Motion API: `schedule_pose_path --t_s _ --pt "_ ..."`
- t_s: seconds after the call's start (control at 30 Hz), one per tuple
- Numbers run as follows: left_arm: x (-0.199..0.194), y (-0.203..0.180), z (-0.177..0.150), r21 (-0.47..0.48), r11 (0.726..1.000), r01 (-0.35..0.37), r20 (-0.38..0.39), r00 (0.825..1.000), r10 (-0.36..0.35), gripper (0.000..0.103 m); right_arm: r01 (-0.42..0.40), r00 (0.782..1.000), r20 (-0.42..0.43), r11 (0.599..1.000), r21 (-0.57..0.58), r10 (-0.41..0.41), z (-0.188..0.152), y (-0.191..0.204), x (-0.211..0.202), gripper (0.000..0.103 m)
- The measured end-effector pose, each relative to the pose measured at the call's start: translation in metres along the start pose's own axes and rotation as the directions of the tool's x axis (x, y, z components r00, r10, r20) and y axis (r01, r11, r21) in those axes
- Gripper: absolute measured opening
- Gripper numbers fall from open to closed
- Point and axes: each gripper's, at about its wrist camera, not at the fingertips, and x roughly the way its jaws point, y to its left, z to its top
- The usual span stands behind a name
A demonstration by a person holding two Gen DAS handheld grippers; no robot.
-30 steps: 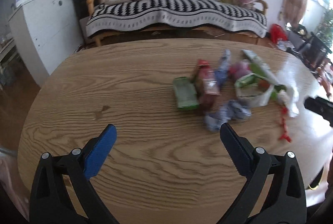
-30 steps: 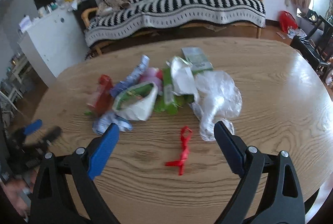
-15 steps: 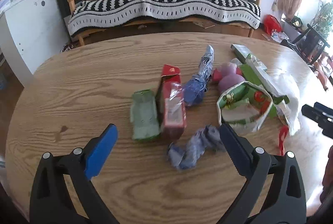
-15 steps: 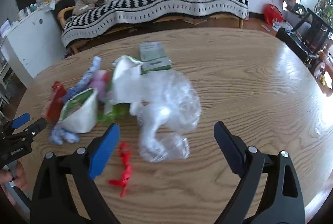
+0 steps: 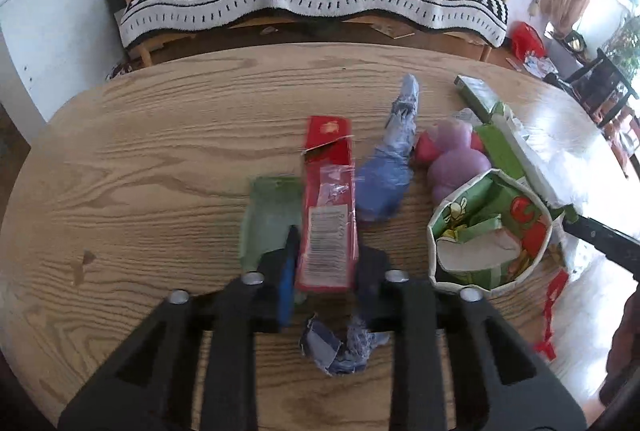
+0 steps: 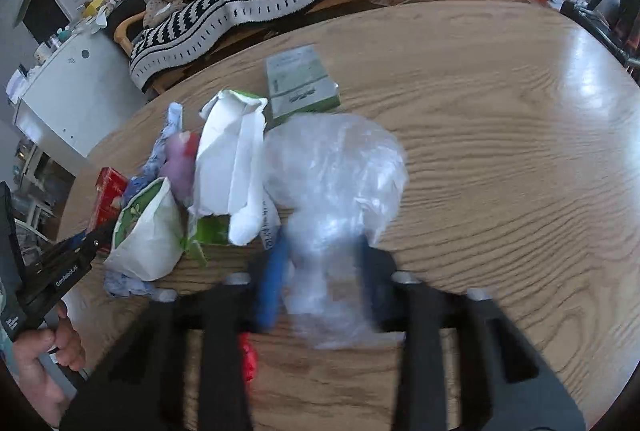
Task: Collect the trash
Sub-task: 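Grasp the red box with the left tool while the right tool grasps the clear plastic bag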
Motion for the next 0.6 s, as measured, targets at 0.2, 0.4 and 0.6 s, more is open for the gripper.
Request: schedule_pose_path --t_s 0.2,0.4,0.6 --pt "-0.026 0.002 0.001 0.009 1.000 0.029 0.040 0.999 -0.030 0.022 0.002 0.994 0.107 0.999 -0.039 0.002 0.002 0.015 -0.040 0.022" --pt "-0.054 0.013 0.000 -0.011 0.999 0.053 0.079 0.995 -0.052 0.022 -0.017 0.991 0.132 0.997 -0.069 0.026 -0.001 0.023 -0.061 0.022" --pt "-0.076 0.009 -0.002 -0.005 0.997 0.074 0.108 0.991 -0.073 0.022 0.003 0.988 0.153 0.996 -0.091 0.011 -0.008 0.014 -0.085 0.022"
